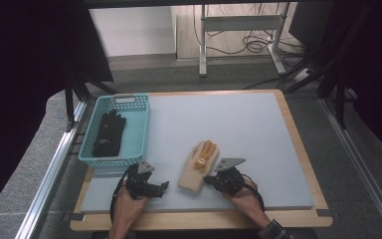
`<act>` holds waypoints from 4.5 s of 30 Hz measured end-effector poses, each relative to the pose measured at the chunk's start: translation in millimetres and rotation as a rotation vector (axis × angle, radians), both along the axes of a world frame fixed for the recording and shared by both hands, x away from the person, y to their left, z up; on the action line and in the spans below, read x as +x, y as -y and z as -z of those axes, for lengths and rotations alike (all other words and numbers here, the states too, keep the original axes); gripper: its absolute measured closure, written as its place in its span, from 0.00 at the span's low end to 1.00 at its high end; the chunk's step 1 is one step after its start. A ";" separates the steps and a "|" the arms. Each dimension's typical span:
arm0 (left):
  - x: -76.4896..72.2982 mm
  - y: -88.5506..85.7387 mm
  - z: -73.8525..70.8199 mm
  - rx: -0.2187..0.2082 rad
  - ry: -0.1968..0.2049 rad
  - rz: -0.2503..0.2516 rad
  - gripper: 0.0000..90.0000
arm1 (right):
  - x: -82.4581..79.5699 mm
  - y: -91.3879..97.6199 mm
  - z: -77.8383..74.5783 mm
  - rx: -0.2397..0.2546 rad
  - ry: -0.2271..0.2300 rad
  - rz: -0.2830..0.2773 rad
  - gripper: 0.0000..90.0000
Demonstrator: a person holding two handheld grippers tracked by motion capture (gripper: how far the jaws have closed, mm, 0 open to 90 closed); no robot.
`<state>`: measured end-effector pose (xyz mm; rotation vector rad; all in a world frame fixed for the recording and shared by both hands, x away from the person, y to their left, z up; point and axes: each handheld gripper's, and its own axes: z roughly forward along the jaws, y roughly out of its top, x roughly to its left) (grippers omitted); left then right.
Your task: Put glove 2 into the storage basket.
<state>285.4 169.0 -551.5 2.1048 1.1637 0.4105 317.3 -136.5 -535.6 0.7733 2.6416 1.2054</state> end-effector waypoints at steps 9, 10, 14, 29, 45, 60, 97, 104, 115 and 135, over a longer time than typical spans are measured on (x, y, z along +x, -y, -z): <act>0.0 -0.1 0.1 -0.001 -0.001 -0.002 0.04 | 7.1 -24.0 0.4 -0.016 0.017 0.003 0.98; -0.1 -0.2 0.1 -0.002 -0.001 -0.002 0.04 | 7.8 -26.7 0.5 -0.017 0.018 0.003 0.98; -0.2 0.0 0.3 -0.002 0.002 -0.004 0.04 | 11.0 -35.3 0.7 -0.025 0.028 0.004 0.98; -0.8 0.1 0.7 -0.004 0.009 -0.008 0.04 | 13.7 -42.8 0.5 -0.025 0.033 0.001 0.93; -0.7 0.2 0.7 -0.002 0.008 -0.007 0.04 | 11.0 20.3 -21.8 -0.012 0.101 0.126 0.63; -0.6 0.2 0.7 -0.004 0.006 -0.007 0.04 | 17.5 93.7 -17.0 -0.074 0.122 0.286 0.30; 0.9 15.8 -22.2 -0.047 -0.061 0.101 0.01 | 24.5 116.0 -3.7 -0.096 0.097 0.350 0.22; 18.2 47.4 -45.0 -0.020 -0.064 0.146 0.02 | 24.5 115.9 -3.6 -0.095 0.098 0.350 0.21; 62.5 85.0 -48.8 0.061 -0.088 0.172 0.04 | 24.5 116.0 -3.6 -0.095 0.098 0.350 0.22; 82.6 112.6 -32.5 0.156 -0.178 0.195 0.34 | 24.5 116.0 -3.6 -0.096 0.098 0.350 0.22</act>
